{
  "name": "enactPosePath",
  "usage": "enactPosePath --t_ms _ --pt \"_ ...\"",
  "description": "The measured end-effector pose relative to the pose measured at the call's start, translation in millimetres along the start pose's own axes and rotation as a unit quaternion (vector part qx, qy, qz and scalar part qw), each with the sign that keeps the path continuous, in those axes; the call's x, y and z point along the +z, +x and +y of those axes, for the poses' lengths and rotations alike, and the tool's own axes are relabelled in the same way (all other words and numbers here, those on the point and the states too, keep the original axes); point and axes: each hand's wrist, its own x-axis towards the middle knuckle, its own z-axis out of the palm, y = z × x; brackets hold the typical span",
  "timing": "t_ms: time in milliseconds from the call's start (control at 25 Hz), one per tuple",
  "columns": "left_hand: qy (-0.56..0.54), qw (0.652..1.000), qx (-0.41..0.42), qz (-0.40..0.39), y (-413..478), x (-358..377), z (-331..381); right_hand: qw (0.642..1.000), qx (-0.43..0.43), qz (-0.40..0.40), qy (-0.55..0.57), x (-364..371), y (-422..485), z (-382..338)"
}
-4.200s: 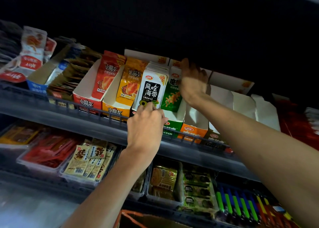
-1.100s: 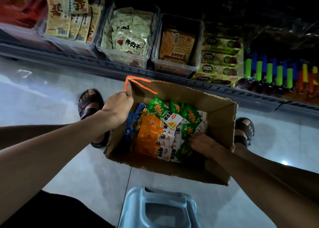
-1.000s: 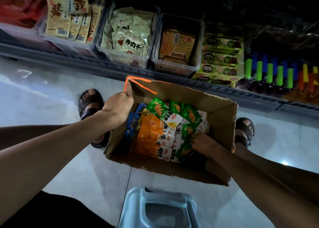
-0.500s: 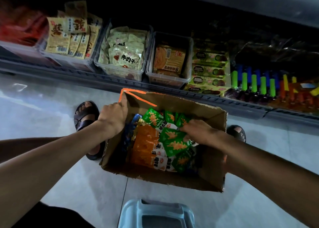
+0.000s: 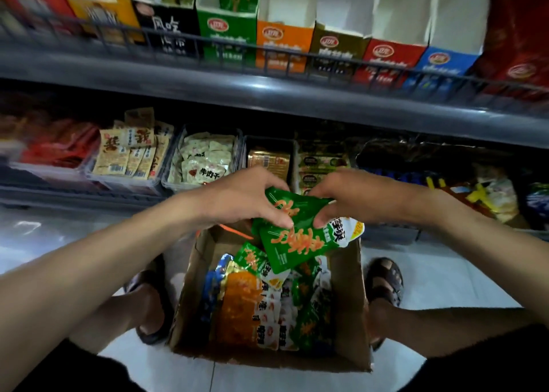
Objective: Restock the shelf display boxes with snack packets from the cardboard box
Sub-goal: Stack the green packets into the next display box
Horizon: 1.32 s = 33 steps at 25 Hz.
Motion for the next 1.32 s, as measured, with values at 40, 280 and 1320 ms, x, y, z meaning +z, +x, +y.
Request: enactPosePath --t_ms 40,280,1320 --pt "-0.003 1.0 -0.004 0.001 -0.5 0.0 2.3 1.0 -0.001 0.026 0.009 -5.6 -4.4 -0.9" --pt "-0.066 0.997 -0.04 -0.016 10.5 10.3 6.8 0.988 0.007 0.131 0.084 -36.4 -16.5 4.5" --pt "-0.415 0.891 -0.041 -0.179 -9.2 4.1 16.1 0.824 0.07 0.351 0.438 -13.0 -9.5 -2.8"
